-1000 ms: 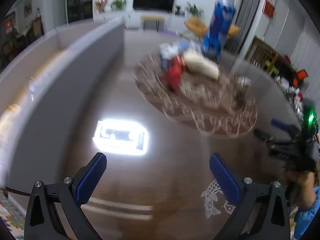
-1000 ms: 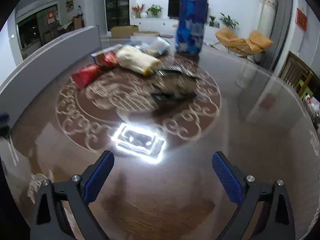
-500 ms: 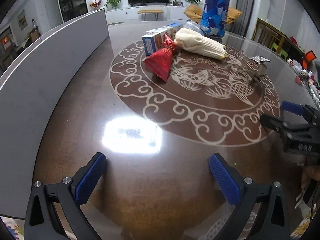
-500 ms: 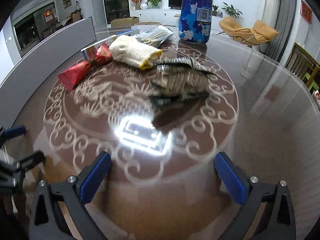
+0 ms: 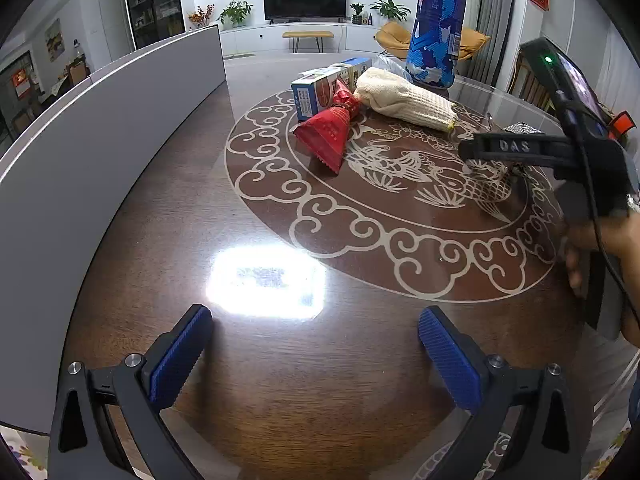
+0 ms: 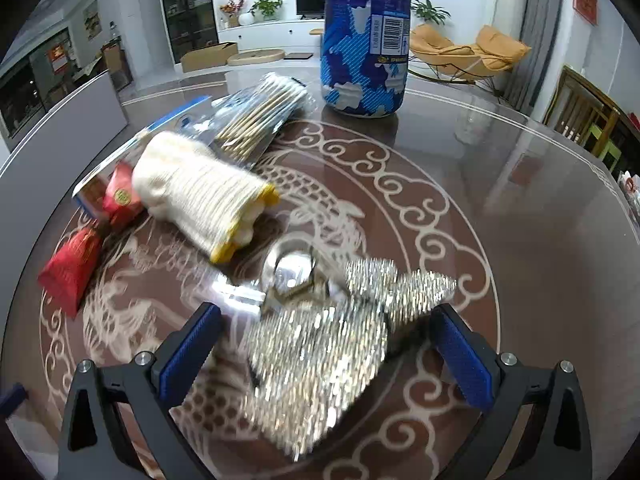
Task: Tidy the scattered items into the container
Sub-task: 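Grasp the silver rhinestone bow with the right tool while the left tool grasps the red candy package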
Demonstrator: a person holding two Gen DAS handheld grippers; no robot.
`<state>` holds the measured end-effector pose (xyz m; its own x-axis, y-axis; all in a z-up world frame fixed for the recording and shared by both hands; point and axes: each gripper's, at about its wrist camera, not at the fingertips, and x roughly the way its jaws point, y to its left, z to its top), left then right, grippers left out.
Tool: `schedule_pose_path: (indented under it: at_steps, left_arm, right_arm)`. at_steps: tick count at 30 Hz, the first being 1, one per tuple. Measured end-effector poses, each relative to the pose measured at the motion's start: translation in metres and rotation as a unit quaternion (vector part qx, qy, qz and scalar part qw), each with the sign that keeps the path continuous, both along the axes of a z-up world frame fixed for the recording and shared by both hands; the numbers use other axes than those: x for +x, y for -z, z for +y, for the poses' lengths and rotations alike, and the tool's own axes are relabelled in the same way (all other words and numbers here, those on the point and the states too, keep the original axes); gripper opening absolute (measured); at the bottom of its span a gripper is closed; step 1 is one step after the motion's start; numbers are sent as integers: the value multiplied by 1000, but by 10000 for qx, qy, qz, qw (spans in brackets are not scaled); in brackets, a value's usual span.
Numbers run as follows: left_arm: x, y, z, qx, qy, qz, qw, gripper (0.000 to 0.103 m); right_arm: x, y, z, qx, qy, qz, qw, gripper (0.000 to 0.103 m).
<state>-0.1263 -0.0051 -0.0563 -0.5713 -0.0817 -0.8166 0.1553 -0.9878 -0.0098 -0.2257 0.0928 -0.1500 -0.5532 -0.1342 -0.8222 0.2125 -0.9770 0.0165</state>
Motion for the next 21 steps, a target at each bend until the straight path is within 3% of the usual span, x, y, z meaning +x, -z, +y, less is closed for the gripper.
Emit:
schedule_pose_path:
  at_steps: [2,3,4,7,8,9,21]
  left_arm:
    - [0,0,0,0,0,1,10000,103]
    - [0,0,0,0,0,0,10000,103]
    - [0,0,0,0,0,0,10000,103]
    - [0,0,0,0,0,0,10000,103]
    - [0,0,0,0,0,-1,10000,103]
    - [0,0,0,0,1,-1,10000,103]
    - [-13,0,1,-19,-4,-19,10000,103]
  right_arm:
    - [-2,0,1,-10,33,9,10000,103]
    - [-1,-1,2,-16,77,53,10000,97]
    - [1,-3,4,-43,128,128,9998,85]
    - [7,-6,10,-117,155,224,9996,74]
    - [8,-6,11,-138,274,228,9993,74]
    - [10,-6,13,-142,1134,239,9932,74]
    - [84,-4,25,-106,603,242,9978,75]
